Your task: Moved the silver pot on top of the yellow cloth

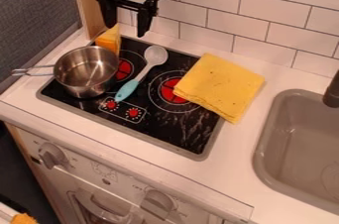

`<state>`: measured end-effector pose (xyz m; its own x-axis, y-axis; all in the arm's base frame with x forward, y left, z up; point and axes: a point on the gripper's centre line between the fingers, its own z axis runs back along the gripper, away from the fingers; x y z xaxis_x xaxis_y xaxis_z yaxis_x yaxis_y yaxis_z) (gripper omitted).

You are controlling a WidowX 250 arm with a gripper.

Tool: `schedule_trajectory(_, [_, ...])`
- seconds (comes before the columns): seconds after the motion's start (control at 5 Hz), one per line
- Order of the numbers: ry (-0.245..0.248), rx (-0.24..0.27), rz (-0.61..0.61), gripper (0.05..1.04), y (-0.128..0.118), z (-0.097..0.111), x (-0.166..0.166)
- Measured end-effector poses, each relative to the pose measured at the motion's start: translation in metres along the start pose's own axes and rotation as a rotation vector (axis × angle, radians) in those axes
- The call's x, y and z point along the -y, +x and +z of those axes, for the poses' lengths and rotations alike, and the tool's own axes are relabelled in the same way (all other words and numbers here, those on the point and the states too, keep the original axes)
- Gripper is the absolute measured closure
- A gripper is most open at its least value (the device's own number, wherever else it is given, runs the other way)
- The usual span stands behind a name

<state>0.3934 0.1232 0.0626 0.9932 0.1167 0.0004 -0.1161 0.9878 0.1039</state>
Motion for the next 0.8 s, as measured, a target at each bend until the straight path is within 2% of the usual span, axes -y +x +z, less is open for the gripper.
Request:
schedule_trajectory(0.2, [-0.001,-0.043,-0.007,0.082,-0.005,-0.017,0.002])
schedule_trajectory(0.6, [-0.012,0.021,-0.077,0.083,-0.053,-0.019,0.011])
schedule_trajectory(0.8, [0.02,0.016,-0.071,0.083,-0.064,-0.024,0.008])
